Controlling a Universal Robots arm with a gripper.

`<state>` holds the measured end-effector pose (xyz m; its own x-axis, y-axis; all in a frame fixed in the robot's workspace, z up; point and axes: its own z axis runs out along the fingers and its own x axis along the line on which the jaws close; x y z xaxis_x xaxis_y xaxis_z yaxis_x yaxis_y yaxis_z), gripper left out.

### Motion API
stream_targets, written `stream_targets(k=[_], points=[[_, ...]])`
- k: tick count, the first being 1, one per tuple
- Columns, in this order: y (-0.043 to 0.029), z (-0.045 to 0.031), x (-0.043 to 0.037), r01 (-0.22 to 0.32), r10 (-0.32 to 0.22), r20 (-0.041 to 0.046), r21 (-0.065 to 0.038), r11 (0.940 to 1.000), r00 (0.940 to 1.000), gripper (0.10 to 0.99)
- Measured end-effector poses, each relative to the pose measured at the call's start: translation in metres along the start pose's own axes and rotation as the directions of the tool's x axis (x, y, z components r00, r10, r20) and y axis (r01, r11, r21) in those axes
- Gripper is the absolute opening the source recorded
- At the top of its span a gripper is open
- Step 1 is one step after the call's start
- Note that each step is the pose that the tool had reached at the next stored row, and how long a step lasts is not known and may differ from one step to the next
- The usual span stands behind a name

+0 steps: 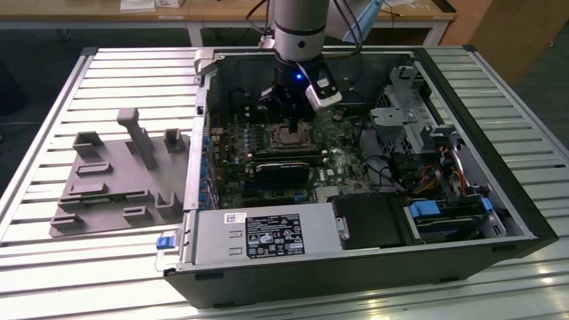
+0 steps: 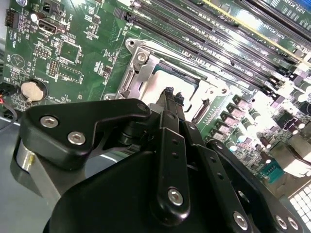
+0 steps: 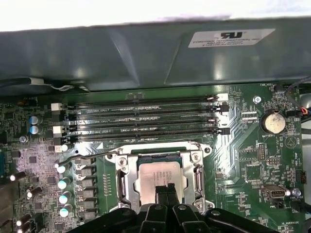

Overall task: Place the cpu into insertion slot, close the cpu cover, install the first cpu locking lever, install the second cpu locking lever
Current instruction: 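Close the cpu cover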

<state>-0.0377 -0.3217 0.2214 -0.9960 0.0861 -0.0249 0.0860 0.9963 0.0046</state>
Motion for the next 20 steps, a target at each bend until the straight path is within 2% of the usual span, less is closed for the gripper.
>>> stream_targets(k=[11, 20], points=[[0.0001, -0.0119, 0.0, 0.0, 0.0, 0.0064, -0.001, 1.0, 1.0, 0.102], [0.0, -0.0143, 0.0006, 0.0, 0.0, 0.0113, -0.001, 1.0, 0.9999, 0.102]])
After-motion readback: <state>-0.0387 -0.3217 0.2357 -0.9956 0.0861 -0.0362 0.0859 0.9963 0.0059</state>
